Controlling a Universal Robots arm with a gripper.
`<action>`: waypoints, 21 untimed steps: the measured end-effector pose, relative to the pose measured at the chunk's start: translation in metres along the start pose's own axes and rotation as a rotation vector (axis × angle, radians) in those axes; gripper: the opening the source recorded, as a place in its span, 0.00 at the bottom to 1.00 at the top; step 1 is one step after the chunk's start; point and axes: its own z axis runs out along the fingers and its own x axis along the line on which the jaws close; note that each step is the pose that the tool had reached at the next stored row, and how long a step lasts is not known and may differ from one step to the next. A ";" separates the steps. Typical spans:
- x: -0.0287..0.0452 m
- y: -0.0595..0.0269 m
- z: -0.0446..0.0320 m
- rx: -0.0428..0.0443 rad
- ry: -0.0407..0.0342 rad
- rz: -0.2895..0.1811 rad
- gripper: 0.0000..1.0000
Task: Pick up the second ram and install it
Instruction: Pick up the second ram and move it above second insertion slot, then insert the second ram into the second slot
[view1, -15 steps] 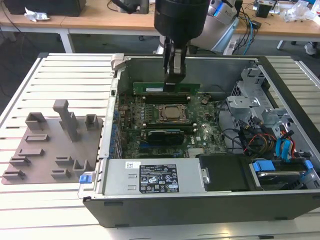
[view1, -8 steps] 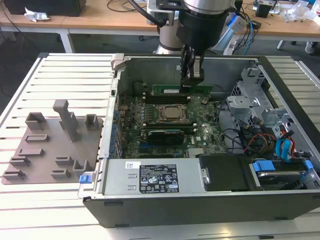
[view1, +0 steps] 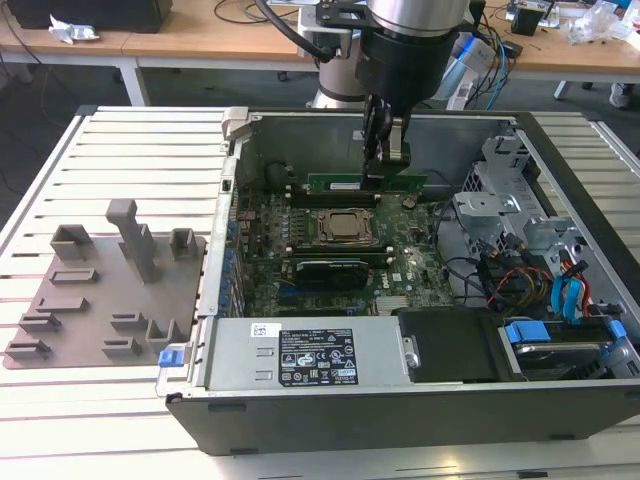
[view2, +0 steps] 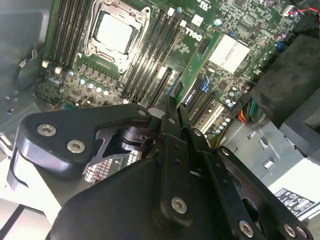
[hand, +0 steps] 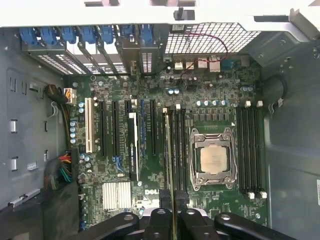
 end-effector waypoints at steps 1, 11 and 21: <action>0.0000 0.0000 0.0000 0.0000 0.0000 0.000 0.14; 0.0002 -0.0003 0.0055 -0.0026 -0.0636 -0.002 0.14; 0.0013 -0.0014 0.0353 -0.0031 -0.0635 -0.002 0.14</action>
